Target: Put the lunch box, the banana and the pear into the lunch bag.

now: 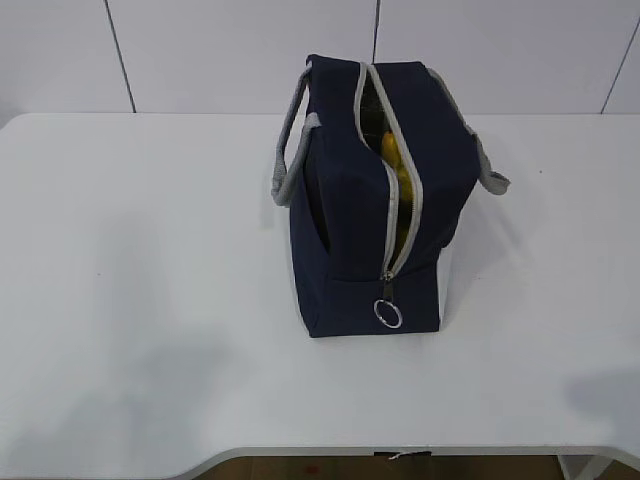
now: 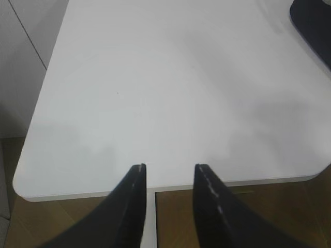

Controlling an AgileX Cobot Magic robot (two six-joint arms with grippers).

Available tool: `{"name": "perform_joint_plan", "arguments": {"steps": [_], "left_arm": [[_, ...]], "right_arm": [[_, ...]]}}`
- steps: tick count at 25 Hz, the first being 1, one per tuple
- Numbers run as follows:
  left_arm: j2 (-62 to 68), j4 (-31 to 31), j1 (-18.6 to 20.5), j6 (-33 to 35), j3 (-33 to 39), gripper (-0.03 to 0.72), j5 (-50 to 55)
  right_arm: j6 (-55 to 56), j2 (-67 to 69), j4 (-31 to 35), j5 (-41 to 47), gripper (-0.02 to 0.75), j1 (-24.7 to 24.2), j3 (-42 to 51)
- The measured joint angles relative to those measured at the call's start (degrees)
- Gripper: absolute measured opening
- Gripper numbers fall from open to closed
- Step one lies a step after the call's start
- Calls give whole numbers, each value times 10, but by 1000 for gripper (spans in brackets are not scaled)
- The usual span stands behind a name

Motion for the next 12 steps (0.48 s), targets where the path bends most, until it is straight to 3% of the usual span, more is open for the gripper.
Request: {"name": "perform_joint_plan", "arguments": {"steps": [12], "left_arm": [[0,0,0,0,0,237,0]], "right_arm": [[0,0,0,0,442,0,0]]}}
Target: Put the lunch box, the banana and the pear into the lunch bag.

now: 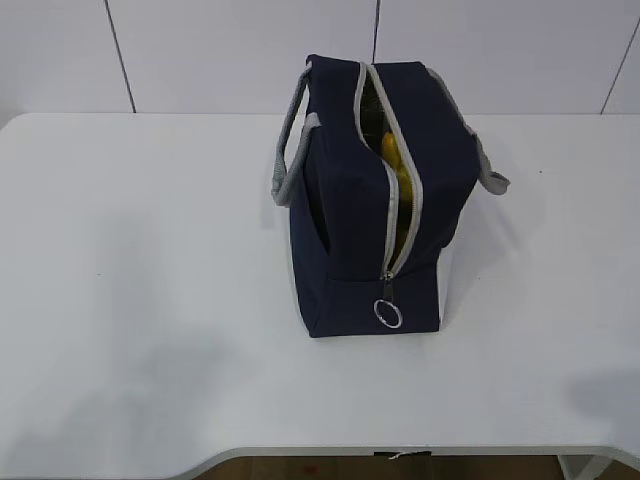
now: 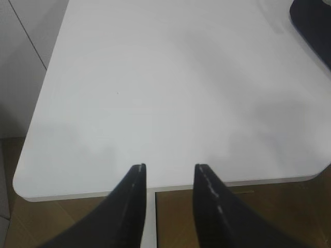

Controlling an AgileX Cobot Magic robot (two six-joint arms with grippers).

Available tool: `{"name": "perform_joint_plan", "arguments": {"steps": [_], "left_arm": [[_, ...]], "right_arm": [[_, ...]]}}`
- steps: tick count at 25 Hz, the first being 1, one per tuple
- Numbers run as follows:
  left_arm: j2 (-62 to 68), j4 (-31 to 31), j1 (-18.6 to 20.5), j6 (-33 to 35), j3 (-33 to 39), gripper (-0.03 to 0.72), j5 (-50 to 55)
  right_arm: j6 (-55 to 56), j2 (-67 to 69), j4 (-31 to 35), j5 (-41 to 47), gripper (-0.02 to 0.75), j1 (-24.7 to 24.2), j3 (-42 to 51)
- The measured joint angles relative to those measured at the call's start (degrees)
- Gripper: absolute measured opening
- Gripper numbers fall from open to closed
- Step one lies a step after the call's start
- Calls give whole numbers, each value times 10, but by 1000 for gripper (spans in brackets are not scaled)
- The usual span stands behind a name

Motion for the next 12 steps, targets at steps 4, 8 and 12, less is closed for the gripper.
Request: {"name": "perform_joint_plan", "arguments": {"steps": [4,8,12], "left_arm": [[0,-1,0,0,0,237,0],[0,-10,0,0,0,237,1],[0,-26,0,0,0,236,1]], "right_arm": [[0,0,0,0,442,0,0],[0,0,0,0,442,0,0],[0,0,0,0,442,0,0]]}}
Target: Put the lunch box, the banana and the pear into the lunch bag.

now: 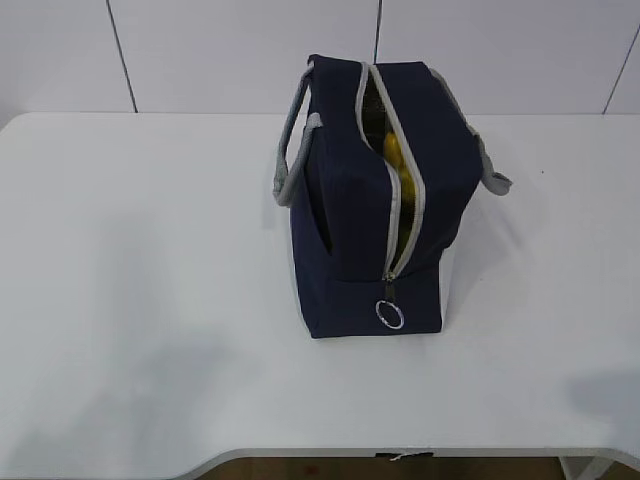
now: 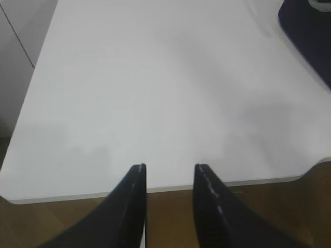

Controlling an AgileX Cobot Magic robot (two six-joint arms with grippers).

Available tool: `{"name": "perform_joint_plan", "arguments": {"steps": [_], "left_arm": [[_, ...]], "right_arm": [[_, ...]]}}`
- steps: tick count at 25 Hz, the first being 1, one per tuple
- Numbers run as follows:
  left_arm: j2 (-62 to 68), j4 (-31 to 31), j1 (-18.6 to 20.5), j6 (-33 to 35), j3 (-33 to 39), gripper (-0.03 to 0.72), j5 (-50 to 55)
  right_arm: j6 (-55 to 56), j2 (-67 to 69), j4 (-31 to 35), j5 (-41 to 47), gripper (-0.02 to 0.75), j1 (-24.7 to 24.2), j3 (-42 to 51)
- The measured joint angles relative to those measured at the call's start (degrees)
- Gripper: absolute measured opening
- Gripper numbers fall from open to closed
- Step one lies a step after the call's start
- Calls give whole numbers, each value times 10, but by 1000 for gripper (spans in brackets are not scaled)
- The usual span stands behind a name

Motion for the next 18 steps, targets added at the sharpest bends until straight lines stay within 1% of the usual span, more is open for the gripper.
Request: {"name": "perform_joint_plan", "arguments": {"steps": [5,8,13,18], "left_arm": [[0,-7,0,0,0,236,0],[0,-9,0,0,0,237,0],[0,-11,0,0,0,237,0],[0,-11,0,0,0,237,0]], "right_arm": [[0,0,23,-2,442,0,-2],[1,12,46,-29,442,0,-9],[-13,71,111,-105,442,0,-12],[-88,138,199,-171,442,0,-12]]}}
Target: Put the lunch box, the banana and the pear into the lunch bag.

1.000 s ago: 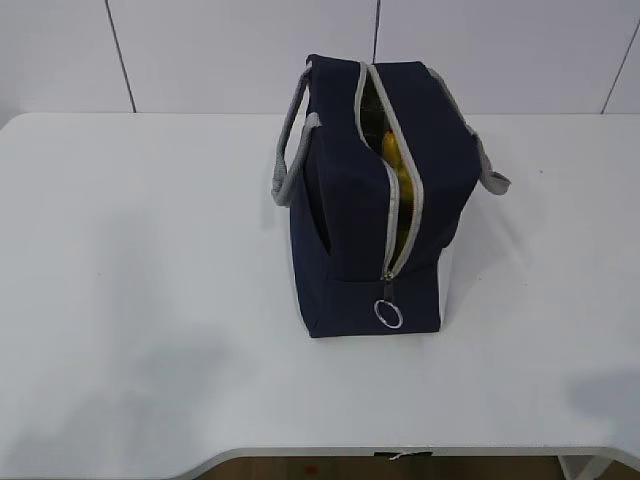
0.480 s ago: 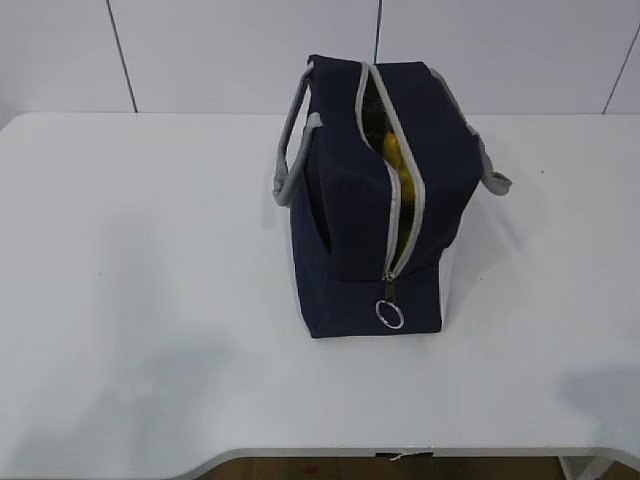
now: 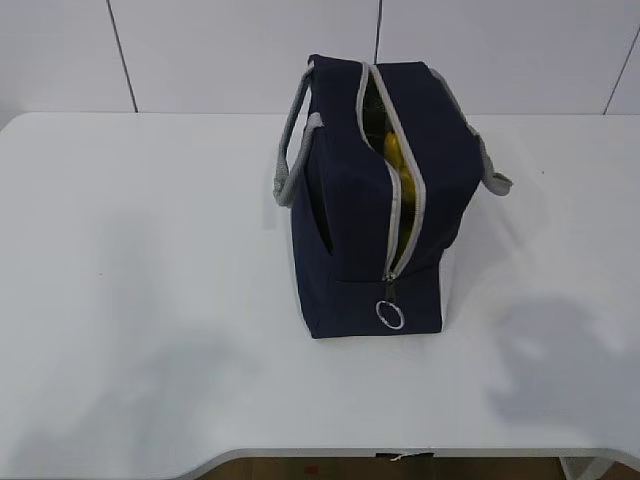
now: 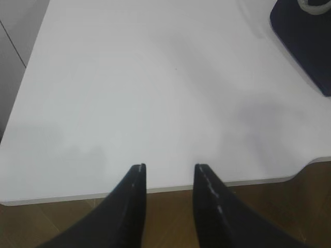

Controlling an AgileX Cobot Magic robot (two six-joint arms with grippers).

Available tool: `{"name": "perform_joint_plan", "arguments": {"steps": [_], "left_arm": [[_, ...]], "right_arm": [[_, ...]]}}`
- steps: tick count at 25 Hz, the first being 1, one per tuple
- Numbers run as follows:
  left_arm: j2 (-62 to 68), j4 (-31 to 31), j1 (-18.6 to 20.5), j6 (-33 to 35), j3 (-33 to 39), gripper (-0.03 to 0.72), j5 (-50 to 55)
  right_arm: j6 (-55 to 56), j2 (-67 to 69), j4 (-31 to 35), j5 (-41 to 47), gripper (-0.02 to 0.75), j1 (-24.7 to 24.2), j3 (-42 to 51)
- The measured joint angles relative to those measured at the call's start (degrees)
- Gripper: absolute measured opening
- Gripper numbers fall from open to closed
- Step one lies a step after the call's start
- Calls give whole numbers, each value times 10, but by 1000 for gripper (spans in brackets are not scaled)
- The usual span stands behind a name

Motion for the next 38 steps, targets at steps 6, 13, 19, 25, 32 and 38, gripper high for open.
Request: {"name": "perform_joint_plan", "arguments": {"steps": [6,13,19,25,32,38], "left_arm": [[0,0,0,0,0,238,-1],[0,-1,9,0,0,238,-1],[0,-1,9,0,0,239,-1],[0,-1,9,0,0,239,-1],[0,-1,9,0,0,239,-1],[0,-1,9,0,0,239,-1]], "right_arm": [[-121,79,93,-64,442,0,0],[-321,192,249,-87,442,0,19],[-548,304,399,-100,442,0,22],[-747,424,535,-109,442,0,22],[-980,574,698,-73,442,0,22],[-1116,673,804,-44,442,0,22]]}}
